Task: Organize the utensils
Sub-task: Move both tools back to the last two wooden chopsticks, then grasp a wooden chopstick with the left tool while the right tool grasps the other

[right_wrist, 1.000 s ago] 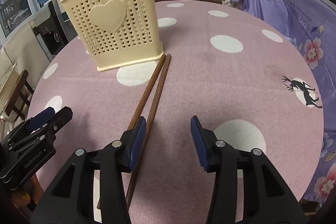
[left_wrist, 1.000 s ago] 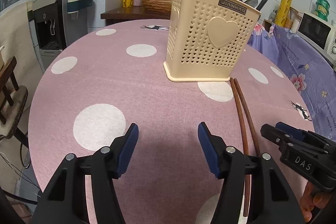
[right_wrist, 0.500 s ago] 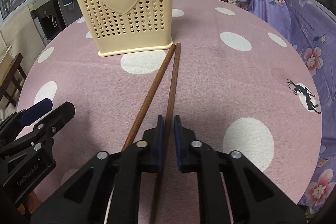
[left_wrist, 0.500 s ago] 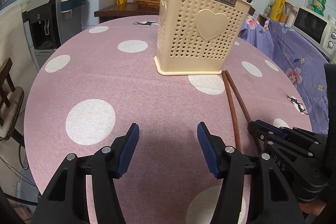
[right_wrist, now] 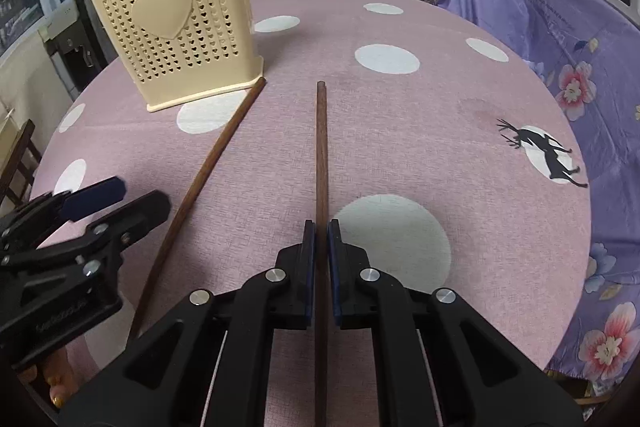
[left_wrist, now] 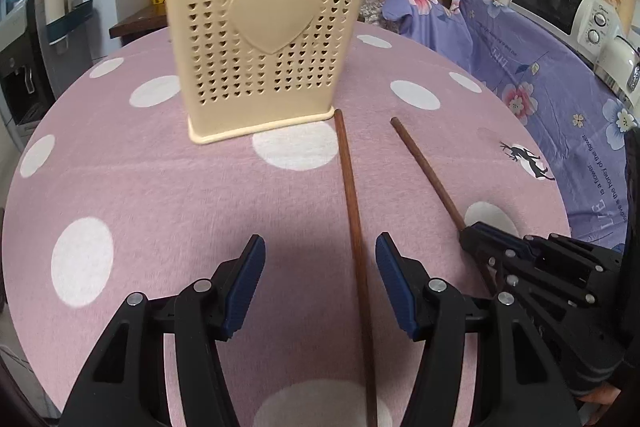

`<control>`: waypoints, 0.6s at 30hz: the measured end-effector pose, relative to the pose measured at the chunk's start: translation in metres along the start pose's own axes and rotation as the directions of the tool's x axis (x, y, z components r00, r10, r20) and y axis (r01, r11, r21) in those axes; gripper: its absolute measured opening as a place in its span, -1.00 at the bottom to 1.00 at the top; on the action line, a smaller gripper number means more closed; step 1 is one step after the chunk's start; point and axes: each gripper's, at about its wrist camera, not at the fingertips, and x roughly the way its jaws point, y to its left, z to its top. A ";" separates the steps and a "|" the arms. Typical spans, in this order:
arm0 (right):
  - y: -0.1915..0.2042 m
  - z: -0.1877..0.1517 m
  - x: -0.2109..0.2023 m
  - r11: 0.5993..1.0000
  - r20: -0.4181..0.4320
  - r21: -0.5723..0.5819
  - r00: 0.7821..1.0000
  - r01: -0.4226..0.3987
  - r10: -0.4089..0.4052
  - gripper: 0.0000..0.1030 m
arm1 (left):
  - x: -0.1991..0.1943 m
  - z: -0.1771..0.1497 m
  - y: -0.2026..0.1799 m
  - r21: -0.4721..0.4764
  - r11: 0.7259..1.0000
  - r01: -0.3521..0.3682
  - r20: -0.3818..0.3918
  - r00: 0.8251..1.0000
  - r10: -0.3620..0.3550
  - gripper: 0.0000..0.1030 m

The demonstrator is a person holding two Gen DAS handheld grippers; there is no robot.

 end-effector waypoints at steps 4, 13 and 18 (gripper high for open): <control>-0.003 0.015 0.010 0.999 -0.003 -0.006 0.999 -0.038 0.038 -0.69 | 0.010 0.011 -0.002 0.026 1.000 -0.011 -0.019 1.000 0.012 0.11; -0.020 0.064 0.045 0.991 -0.037 0.033 0.990 -0.132 0.133 -0.69 | 0.037 0.027 -0.014 0.080 0.997 -0.016 -0.078 0.997 0.022 0.11; -0.017 0.086 0.059 0.994 -0.045 0.008 0.993 -0.111 0.111 -0.69 | 0.048 0.038 -0.017 0.090 0.994 -0.060 -0.067 0.996 0.066 0.09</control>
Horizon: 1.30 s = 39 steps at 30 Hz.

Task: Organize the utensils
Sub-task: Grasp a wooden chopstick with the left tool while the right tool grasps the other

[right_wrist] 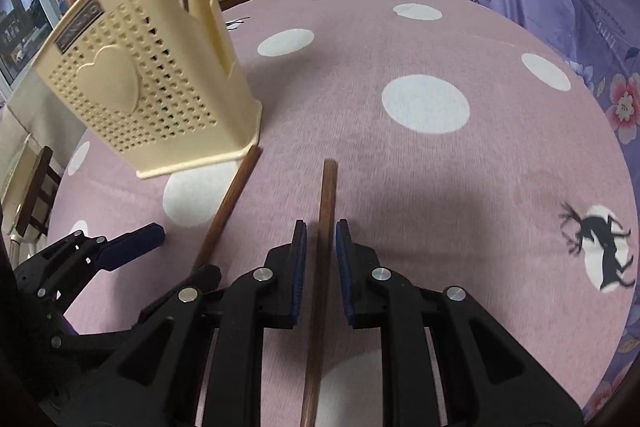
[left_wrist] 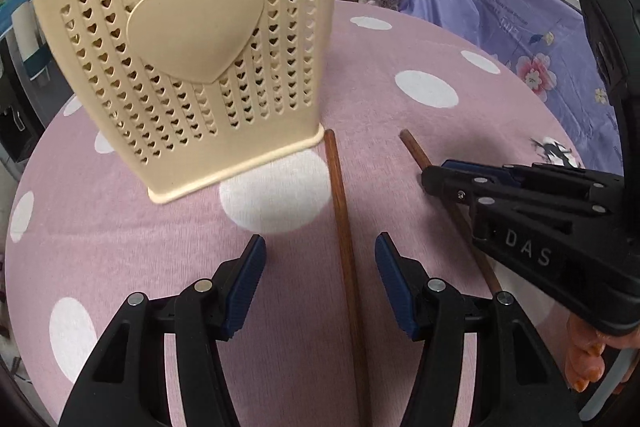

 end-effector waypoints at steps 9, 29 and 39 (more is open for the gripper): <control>-0.008 0.012 0.006 1.000 0.003 0.009 1.000 0.022 -0.022 -0.71 | 0.019 0.029 -0.010 0.088 0.994 -0.070 0.000 0.998 0.071 -0.16; -0.007 0.013 0.008 0.999 -0.012 0.004 0.999 0.053 -0.053 -0.83 | 0.002 0.006 0.001 0.071 0.997 -0.044 0.007 0.999 0.044 -0.84; 0.000 0.005 -0.016 0.998 0.038 0.054 0.999 -0.035 0.033 -0.85 | -0.025 -0.005 0.027 -0.053 0.998 0.016 0.052 0.999 -0.013 -0.84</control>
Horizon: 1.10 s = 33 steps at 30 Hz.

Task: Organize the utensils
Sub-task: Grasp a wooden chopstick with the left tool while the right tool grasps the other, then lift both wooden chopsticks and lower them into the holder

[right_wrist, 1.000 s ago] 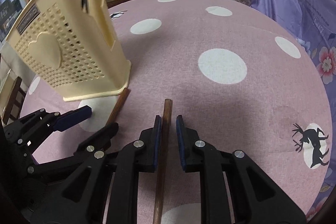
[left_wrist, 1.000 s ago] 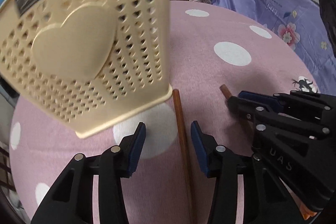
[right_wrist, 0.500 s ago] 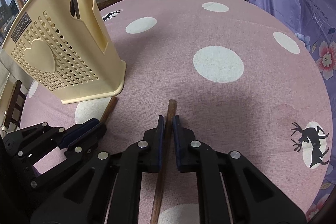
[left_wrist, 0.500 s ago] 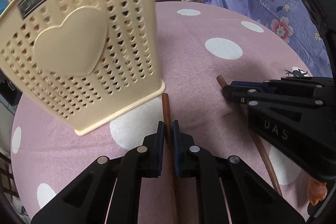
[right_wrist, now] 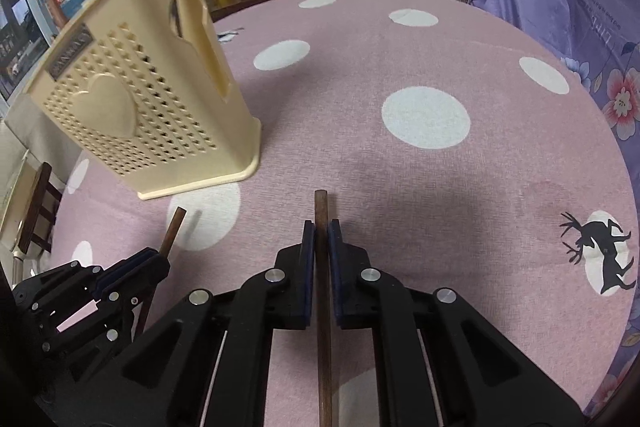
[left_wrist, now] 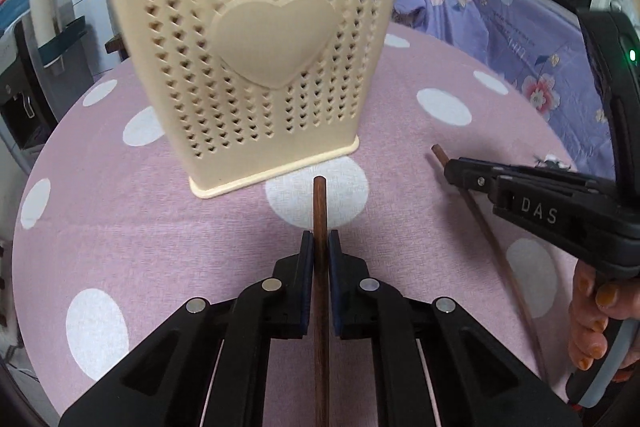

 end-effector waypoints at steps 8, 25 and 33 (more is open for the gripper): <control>0.019 0.003 -0.069 0.994 0.141 -0.022 0.984 -0.104 0.106 -0.85 | -0.064 0.016 0.010 -0.058 0.996 0.067 0.170 0.984 -0.056 -0.84; 0.066 0.000 -0.182 0.970 0.336 -0.187 0.918 -0.157 0.213 -0.85 | -0.144 0.024 0.015 -0.049 0.995 0.082 0.368 0.928 -0.058 -0.85; 0.072 0.003 -0.186 0.968 0.335 -0.195 0.917 -0.158 0.217 -0.85 | -0.151 0.023 0.022 -0.058 0.995 0.080 0.384 0.922 -0.051 -0.85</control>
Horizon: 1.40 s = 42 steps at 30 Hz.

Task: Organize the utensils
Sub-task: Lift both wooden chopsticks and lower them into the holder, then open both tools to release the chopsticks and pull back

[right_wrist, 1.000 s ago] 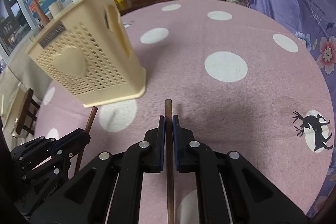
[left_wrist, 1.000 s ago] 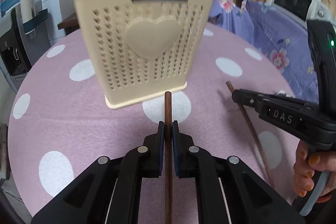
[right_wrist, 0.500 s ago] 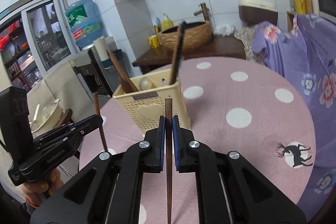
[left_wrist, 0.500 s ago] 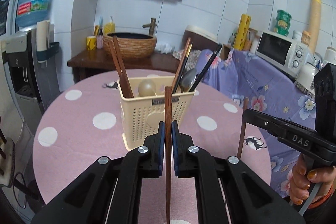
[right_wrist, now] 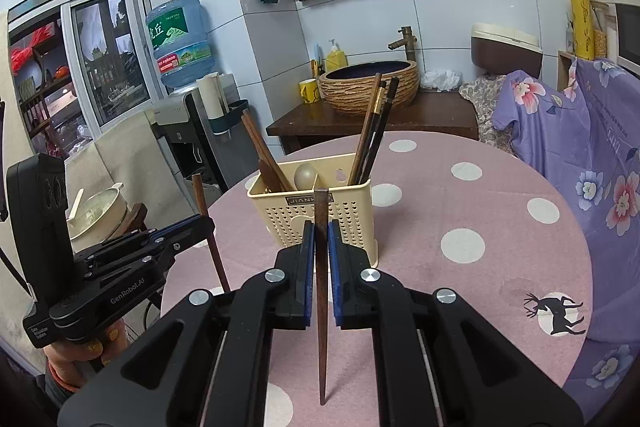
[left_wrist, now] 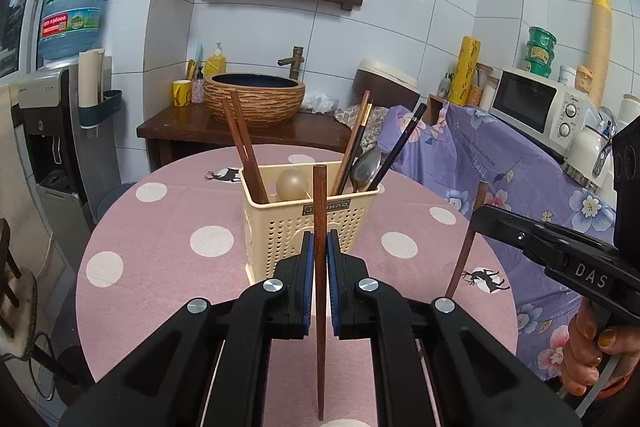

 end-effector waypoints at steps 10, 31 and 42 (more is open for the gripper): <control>0.017 0.040 -0.011 0.999 0.046 -0.051 0.999 -0.015 0.018 -0.85 | -0.020 0.033 -0.003 0.014 0.999 0.030 0.059 0.998 -0.031 -0.85; 0.027 0.160 0.034 0.985 0.257 -0.001 0.952 0.174 -0.168 -0.85 | 0.020 0.150 0.007 -0.066 0.989 -0.135 0.207 0.967 0.146 -0.85; 0.022 0.104 0.087 0.981 0.141 -0.038 0.973 0.189 -0.182 -0.84 | 0.064 0.092 0.021 -0.057 0.982 -0.177 0.135 0.974 0.183 -0.85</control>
